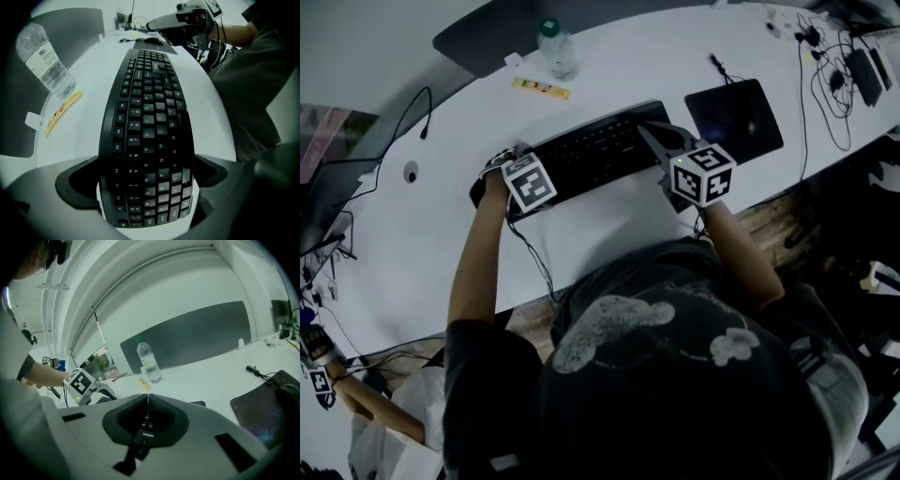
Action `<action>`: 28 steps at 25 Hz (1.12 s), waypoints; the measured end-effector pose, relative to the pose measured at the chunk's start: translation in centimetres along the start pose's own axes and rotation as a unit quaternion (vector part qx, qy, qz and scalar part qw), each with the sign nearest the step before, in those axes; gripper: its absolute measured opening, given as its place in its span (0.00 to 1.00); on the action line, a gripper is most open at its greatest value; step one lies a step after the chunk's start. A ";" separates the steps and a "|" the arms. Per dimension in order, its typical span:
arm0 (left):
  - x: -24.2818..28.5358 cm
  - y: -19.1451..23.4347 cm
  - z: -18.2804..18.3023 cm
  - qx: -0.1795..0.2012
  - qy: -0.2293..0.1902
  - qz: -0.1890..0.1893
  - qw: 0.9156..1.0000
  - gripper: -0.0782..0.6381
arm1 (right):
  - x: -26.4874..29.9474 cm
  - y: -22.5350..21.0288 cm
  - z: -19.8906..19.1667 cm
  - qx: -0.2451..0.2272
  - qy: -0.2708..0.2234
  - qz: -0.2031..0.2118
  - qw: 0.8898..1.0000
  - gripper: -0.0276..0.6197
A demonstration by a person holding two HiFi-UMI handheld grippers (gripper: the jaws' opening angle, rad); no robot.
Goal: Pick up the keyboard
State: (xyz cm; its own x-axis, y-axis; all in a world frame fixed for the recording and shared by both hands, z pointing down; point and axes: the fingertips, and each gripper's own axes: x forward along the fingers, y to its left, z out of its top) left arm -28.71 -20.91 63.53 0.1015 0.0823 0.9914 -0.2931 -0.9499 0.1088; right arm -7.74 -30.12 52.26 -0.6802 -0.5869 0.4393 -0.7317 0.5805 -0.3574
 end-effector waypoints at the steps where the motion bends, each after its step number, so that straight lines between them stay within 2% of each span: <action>1: 0.0 0.0 0.0 -0.002 0.009 0.000 1.000 0.93 | 0.1 0.1 0.0 -0.001 0.000 0.003 1.000 0.03; 8: 0.0 0.0 -0.1 -0.005 0.023 0.007 1.000 0.93 | 0.6 0.2 0.1 -0.009 0.003 0.012 1.000 0.03; 12: -0.3 0.0 -0.1 -0.007 0.035 0.029 0.999 0.93 | 0.8 -0.5 0.3 -0.055 0.016 0.002 0.998 0.04; 15: -0.6 0.0 0.0 -0.006 0.031 0.058 0.998 0.93 | 1.4 -0.8 0.6 -0.099 0.044 0.019 0.994 0.16; 18: -1.0 0.0 0.1 -0.005 0.031 0.083 0.996 0.93 | 2.9 -0.4 0.9 -0.136 0.099 0.084 0.982 0.26; 20: -1.1 0.0 0.1 -0.005 0.033 0.094 0.995 0.93 | 4.2 0.6 0.8 -0.158 0.158 0.153 0.963 0.35; 23: -1.2 0.0 0.1 -0.006 0.038 0.105 0.994 0.93 | 6.1 2.1 -0.1 -0.205 0.261 0.242 0.912 0.45; 25: -1.2 -0.1 0.1 -0.007 0.040 0.110 0.993 0.93 | 7.2 3.0 -0.4 -0.229 0.318 0.279 0.877 0.51; 28: -1.3 -0.1 0.1 -0.009 0.042 0.116 0.992 0.93 | 8.6 4.1 -1.0 -0.237 0.384 0.321 0.832 0.56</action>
State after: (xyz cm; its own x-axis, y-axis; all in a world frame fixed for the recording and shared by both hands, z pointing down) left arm -28.73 -20.99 62.22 -0.0496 -0.1129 0.9924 -0.3163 -0.9407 -0.1228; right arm -16.52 -32.23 55.42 -0.5608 0.3596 0.7458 -0.0041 0.8995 -0.4369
